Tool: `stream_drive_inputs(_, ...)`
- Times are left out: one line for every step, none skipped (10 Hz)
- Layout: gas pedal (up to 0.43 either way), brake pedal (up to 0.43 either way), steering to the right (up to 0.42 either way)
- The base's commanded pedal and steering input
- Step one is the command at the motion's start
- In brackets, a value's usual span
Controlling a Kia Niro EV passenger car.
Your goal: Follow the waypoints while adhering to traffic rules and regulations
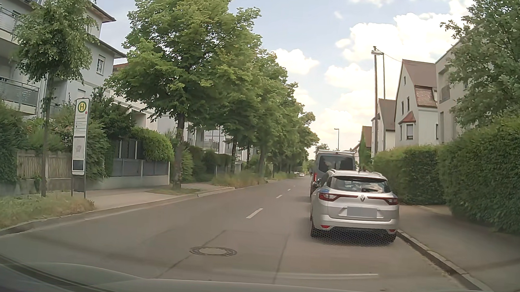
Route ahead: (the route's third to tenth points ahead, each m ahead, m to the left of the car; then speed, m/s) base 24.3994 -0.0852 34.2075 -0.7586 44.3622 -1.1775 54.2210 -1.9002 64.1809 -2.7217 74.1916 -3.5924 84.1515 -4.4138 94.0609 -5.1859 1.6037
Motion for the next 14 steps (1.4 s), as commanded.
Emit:
stream_drive_inputs(0.240,0.000,-0.335)
stream_drive_inputs(0.260,0.000,-0.336)
stream_drive_inputs(0.268,0.000,-0.331)
stream_drive_inputs(0.268,0.000,-0.322)
stream_drive_inputs(0.268,0.000,-0.311)
stream_drive_inputs(0.268,0.000,-0.296)
stream_drive_inputs(0.268,0.000,-0.281)
stream_drive_inputs(0.268,0.000,-0.256)
stream_drive_inputs(0.268,0.000,-0.229)
stream_drive_inputs(0.268,0.000,-0.193)
stream_drive_inputs(0.268,0.000,-0.153)
stream_drive_inputs(0.268,0.000,-0.114)
stream_drive_inputs(0.268,0.000,-0.076)
stream_drive_inputs(0.268,0.000,-0.039)
